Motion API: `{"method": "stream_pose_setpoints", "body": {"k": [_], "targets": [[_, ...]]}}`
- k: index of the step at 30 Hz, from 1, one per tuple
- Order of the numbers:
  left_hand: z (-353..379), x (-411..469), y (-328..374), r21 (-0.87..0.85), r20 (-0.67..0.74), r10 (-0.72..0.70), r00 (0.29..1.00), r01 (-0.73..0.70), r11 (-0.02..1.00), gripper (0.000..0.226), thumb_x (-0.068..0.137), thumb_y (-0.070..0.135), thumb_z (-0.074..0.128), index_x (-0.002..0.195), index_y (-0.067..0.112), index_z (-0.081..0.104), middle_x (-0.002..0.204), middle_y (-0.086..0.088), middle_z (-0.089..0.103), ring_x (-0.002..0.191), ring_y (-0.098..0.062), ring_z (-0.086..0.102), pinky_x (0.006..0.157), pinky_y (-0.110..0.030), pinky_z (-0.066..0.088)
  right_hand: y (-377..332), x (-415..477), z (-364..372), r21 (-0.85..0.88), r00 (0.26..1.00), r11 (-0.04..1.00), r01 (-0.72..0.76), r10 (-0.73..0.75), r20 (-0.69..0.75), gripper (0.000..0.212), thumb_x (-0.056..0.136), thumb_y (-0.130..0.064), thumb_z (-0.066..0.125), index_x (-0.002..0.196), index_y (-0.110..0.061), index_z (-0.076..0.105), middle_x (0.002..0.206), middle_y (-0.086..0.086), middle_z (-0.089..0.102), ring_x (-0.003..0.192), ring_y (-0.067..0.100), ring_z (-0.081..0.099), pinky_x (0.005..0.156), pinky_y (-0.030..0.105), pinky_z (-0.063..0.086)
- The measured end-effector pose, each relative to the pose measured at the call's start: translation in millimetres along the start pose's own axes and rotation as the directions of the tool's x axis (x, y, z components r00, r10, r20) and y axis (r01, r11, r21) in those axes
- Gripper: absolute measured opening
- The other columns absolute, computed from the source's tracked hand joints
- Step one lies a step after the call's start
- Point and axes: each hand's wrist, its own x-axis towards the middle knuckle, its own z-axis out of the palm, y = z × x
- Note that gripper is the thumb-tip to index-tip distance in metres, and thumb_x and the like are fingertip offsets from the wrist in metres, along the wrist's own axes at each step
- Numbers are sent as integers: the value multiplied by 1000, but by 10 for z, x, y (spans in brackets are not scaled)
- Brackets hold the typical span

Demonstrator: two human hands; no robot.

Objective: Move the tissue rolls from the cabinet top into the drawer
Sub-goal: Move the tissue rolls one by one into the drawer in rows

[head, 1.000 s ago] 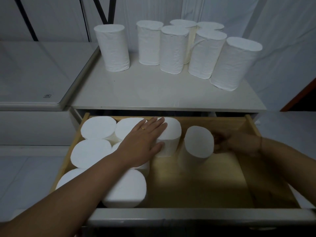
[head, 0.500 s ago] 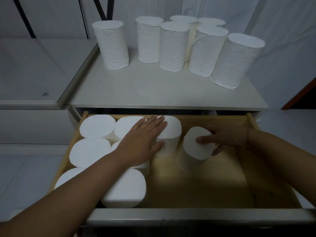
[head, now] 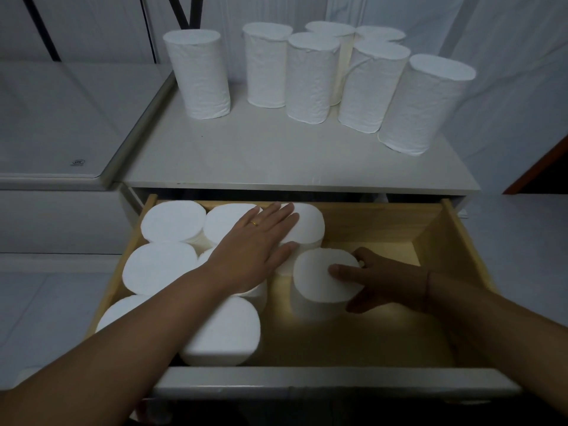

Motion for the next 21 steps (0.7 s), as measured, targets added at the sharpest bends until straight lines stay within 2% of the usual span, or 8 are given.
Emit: {"method": "stream_pose_setpoints", "body": {"k": [4, 8, 14, 18, 21], "targets": [[-7, 4, 9, -10, 26, -14, 1000, 14, 1000, 64, 92, 55, 15, 149, 26, 17, 158, 7, 9, 145, -7, -1, 116, -27, -5, 6, 7, 152, 25, 997, 999, 49, -50, 60, 45, 68, -57, 58, 106, -38, 43, 112, -2, 53, 95, 22, 63, 68, 25, 58], [-2, 9, 3, -16, 37, -15, 999, 16, 1000, 67, 91, 57, 15, 149, 26, 16, 158, 7, 8, 145, -6, -2, 117, -28, -5, -52, -10, 217, 51, 994, 996, 76, -80, 80, 37, 70, -55, 55, 103, -39, 46, 108, -4, 55, 89, 18, 64, 63, 19, 55], [38, 10, -30, 10, 14, -3, 1000, 3, 1000, 62, 95, 54, 23, 149, 26, 16, 158, 7, 8, 145, -7, -2, 114, -24, -8, -129, 38, 297, 49, 994, 995, 81, -84, 63, 29, 79, -51, 54, 103, -38, 46, 108, -3, 56, 91, 20, 63, 63, 19, 56], [37, 10, -28, -11, -4, 0, 1000, 0, 1000, 61, 95, 54, 24, 149, 26, 19, 158, 7, 12, 145, -7, 2, 115, -25, -6, -167, 47, 341, 70, 992, 994, 87, -93, 84, 29, 77, -51, 55, 101, -38, 47, 108, -1, 57, 91, 20, 63, 62, 20, 56], [31, 7, -22, -9, -7, 3, 1000, -3, 1000, 60, 96, 52, 26, 149, 25, 19, 158, 7, 12, 145, -8, 2, 115, -25, -5, -179, 53, 361, 68, 992, 994, 89, -94, 81, 21, 84, -46, 53, 101, -37, 46, 107, -1, 57, 90, 20, 63, 64, 21, 57]]}}
